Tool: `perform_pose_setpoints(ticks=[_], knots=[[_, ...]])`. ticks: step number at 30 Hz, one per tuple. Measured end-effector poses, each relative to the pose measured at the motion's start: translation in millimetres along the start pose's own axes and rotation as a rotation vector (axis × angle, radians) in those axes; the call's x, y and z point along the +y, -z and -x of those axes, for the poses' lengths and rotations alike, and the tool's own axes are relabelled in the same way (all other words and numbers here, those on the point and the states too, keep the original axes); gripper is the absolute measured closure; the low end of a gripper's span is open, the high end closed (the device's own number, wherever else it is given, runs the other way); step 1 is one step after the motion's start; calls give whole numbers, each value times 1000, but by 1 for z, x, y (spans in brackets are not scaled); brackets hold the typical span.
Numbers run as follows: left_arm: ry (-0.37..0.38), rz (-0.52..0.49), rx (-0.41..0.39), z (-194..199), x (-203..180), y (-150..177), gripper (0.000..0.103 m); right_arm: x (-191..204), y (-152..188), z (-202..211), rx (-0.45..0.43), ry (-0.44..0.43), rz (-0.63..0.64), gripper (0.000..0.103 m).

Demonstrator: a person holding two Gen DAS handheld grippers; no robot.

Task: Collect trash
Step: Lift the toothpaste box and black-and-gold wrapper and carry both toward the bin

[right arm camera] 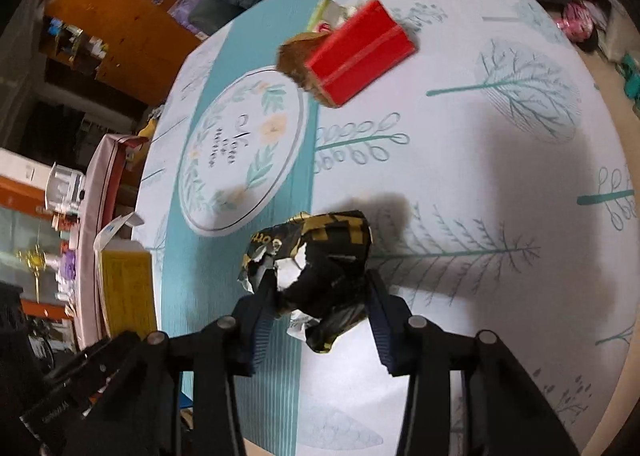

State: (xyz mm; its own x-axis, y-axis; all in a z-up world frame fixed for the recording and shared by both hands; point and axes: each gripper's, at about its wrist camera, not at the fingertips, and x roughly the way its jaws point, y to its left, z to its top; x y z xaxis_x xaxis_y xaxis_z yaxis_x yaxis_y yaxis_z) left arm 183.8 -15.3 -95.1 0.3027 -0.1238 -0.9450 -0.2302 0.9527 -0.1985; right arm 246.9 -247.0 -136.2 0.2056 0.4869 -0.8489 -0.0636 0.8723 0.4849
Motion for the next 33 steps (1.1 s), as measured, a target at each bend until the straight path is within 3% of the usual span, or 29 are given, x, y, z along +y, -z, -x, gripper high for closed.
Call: perform_pose_setpoints(ticks=[10,20,26,33], knots=[[8,-32,-23,29,45,45,48,45,55,26,-29,4,61,60],[65,-161,-28,61,106,109,48,97,163,39,-62,56,32,60],[80,-215,31,57,137,146,48,119,218,24,-17,104,25,60],[100,-212,124,22,149,181,48,119,254,-15,81,160,23,60]])
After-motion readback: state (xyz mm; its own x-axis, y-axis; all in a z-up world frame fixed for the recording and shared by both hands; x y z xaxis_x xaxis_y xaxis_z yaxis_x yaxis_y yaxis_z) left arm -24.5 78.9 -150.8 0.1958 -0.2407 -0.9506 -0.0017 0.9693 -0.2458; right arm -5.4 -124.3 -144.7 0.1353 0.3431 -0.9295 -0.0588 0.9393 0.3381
